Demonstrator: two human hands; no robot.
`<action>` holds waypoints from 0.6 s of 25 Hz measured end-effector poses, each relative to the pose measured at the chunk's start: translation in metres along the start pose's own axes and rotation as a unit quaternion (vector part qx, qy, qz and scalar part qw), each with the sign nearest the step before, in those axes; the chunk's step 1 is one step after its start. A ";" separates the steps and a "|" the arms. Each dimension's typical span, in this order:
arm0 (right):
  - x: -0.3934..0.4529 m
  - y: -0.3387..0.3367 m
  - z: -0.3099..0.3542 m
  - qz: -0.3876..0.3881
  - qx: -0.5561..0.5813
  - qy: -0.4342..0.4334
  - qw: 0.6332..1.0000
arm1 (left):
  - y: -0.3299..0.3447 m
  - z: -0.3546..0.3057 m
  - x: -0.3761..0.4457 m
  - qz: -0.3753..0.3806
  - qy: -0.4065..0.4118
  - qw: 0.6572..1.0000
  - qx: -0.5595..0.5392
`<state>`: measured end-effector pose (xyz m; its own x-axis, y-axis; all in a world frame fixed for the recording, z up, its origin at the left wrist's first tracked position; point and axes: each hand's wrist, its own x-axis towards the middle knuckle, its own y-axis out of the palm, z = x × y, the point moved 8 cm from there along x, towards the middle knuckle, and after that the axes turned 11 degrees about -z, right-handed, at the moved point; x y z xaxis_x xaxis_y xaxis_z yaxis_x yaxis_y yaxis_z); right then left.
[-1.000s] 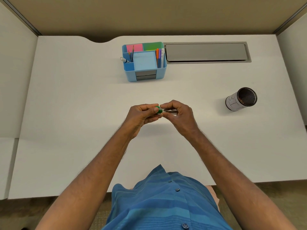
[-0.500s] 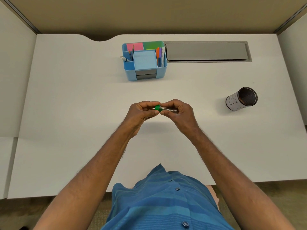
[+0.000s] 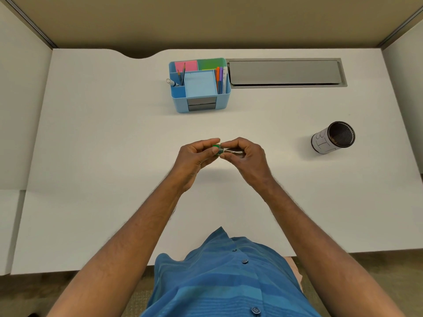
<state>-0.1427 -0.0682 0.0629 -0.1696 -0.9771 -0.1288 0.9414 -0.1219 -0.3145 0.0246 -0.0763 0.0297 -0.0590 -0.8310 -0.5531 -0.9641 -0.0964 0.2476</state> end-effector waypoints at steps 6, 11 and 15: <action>0.000 0.001 0.006 -0.003 -0.014 -0.025 1.000 | -0.005 0.004 0.003 -0.007 -0.037 0.999 -0.009; 0.002 0.000 0.002 0.001 -0.016 -0.007 1.000 | -0.005 0.000 0.006 -0.001 -0.041 0.999 0.004; 0.006 -0.001 -0.002 0.017 -0.013 0.017 1.000 | -0.005 0.000 0.005 0.001 -0.036 0.999 0.022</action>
<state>-0.1450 -0.0734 0.0600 -0.1473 -0.9741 -0.1713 0.9389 -0.0832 -0.3340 0.0294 -0.0801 0.0254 -0.0777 -0.7892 -0.6092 -0.9743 -0.0696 0.2144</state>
